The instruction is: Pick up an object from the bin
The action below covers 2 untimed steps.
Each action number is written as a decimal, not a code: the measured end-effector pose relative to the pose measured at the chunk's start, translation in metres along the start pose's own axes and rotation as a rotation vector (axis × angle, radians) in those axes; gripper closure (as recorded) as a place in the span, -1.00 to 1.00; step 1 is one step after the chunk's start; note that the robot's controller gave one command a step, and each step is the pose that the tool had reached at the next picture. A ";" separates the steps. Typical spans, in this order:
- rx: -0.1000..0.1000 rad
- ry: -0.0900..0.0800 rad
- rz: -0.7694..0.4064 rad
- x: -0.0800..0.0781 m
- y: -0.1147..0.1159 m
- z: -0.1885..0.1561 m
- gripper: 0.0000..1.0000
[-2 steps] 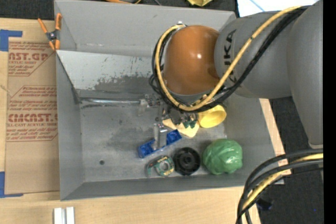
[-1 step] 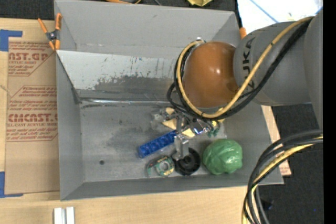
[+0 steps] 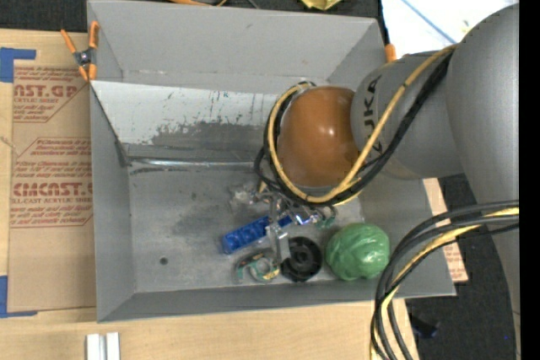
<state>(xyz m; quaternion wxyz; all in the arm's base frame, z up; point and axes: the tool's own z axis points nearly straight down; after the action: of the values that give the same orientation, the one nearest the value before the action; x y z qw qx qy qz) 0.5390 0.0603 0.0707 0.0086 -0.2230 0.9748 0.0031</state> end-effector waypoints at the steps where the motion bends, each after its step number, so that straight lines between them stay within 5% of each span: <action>1: 0.002 0.006 -0.079 0.003 0.008 -0.002 1.00; 2: 0.002 0.006 -0.080 0.003 0.008 -0.002 1.00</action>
Offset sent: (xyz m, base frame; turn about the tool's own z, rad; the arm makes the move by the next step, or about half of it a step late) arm 0.0000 0.0000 0.0000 0.0000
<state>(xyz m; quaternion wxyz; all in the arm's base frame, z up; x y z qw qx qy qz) 0.5329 0.0660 0.0729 0.0062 -0.2616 0.9652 0.0012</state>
